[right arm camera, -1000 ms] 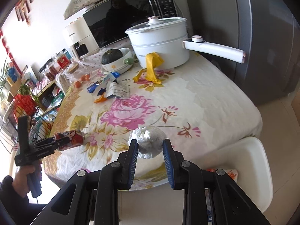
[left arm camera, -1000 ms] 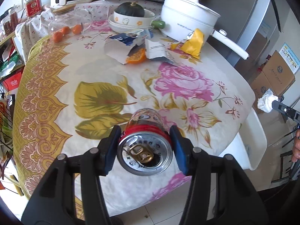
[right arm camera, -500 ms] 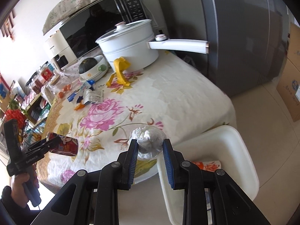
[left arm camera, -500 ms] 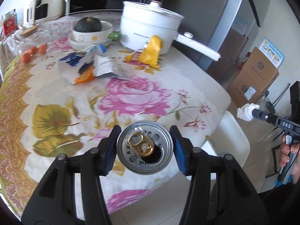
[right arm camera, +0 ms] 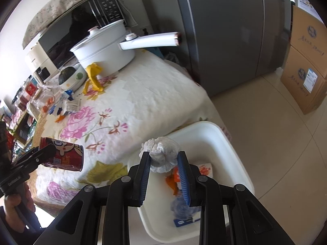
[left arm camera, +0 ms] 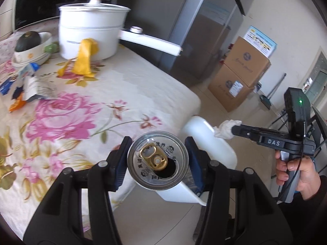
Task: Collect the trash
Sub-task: 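Carry tissue and red can over the white bin and release both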
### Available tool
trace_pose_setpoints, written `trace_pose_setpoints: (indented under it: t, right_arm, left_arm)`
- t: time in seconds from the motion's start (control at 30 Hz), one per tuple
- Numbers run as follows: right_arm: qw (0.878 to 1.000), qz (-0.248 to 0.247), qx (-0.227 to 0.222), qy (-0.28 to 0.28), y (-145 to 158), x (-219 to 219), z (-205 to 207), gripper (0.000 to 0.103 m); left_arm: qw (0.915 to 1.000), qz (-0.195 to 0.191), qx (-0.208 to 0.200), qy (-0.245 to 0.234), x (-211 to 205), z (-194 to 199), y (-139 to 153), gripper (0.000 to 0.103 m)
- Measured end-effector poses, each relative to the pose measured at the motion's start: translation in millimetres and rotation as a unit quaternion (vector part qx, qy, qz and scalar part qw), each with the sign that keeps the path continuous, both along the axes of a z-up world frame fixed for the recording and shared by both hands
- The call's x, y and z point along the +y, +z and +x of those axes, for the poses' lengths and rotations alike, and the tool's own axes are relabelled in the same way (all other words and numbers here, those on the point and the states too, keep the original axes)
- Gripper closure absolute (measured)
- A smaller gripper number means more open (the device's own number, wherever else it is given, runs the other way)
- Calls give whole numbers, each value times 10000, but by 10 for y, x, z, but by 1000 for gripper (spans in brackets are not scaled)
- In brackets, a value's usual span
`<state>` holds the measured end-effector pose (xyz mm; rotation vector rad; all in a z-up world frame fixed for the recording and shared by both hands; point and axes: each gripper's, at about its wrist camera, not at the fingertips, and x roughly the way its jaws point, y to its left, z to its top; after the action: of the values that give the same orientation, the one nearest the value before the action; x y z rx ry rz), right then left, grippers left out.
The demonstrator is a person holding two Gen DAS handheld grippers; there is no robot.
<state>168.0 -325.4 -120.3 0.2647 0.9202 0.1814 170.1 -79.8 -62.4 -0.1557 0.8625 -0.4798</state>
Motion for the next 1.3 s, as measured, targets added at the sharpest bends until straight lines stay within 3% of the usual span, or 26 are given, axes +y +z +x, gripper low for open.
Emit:
trace_pose_setpoints:
  t: [0.4,0.7,0.77,0.83,0.9,1.2,1.3]
  right_arm:
    - [9986,-198,432,-214,-312,-362,-64,75]
    - [9968,-359,681,-236,-513,-524,-85,75]
    - [9964,-383,723,-240,-533,-534,-77,75]
    - [9960,-393,761,-246,-552,-543,-68,75]
    - [9959,-401,780,-233,-561,-541,-53,75]
    - [9948,-492,882,-159,-605,-430,-18,75]
    - [9942,-477,959,-133,-625,-396,4,69]
  left_arm:
    - [9959,323,223,-809,-821,5,-364,48]
    - [9929,547,378,-989,-1060,47,-625,48]
    - [9921,750,432,-908,-1062,64,-660,48]
    - [9909,897,511,-862,-1065,76,-660,41]
    - [9906,1004,506,-775,-1041,57,-625,22]
    - [9912,1102,655,-322,-661,46,-548,5]
    - [9910,1154,652,-199,-523,19,-524,2]
